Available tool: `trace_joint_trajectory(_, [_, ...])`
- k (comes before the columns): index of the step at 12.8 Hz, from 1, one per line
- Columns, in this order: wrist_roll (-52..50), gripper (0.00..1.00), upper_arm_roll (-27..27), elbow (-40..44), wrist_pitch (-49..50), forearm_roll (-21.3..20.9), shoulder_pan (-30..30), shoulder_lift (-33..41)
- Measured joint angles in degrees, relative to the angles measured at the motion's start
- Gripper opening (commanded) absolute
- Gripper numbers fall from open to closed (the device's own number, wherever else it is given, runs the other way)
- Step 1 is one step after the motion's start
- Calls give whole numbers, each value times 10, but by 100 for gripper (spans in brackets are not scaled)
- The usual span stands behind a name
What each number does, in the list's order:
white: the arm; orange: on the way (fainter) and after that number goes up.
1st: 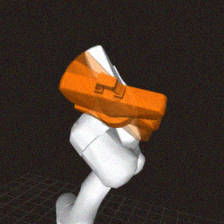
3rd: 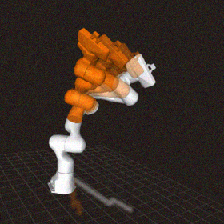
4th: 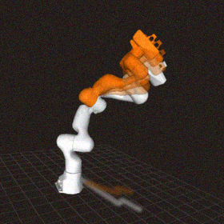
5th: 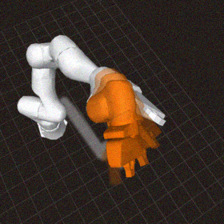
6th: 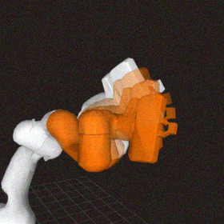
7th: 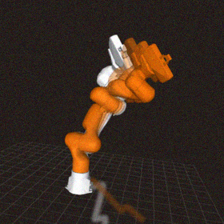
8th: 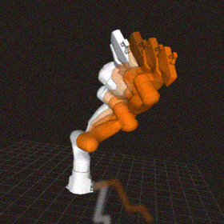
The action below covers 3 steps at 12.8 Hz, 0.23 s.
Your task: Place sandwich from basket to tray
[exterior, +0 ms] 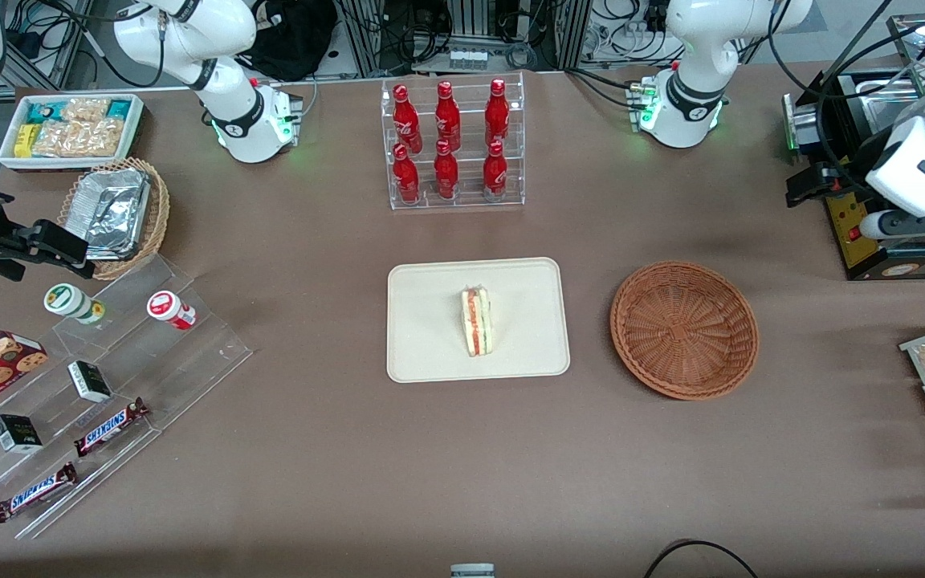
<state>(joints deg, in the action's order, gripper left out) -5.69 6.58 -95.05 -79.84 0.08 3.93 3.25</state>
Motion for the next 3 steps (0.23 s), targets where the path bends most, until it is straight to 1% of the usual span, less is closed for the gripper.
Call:
trace_joint_trajectory(1, [0, 100, 0, 1, 0, -11, 0, 1])
trace_joint_trajectory(3, [0, 100, 1, 1, -6, -20, 0, 3])
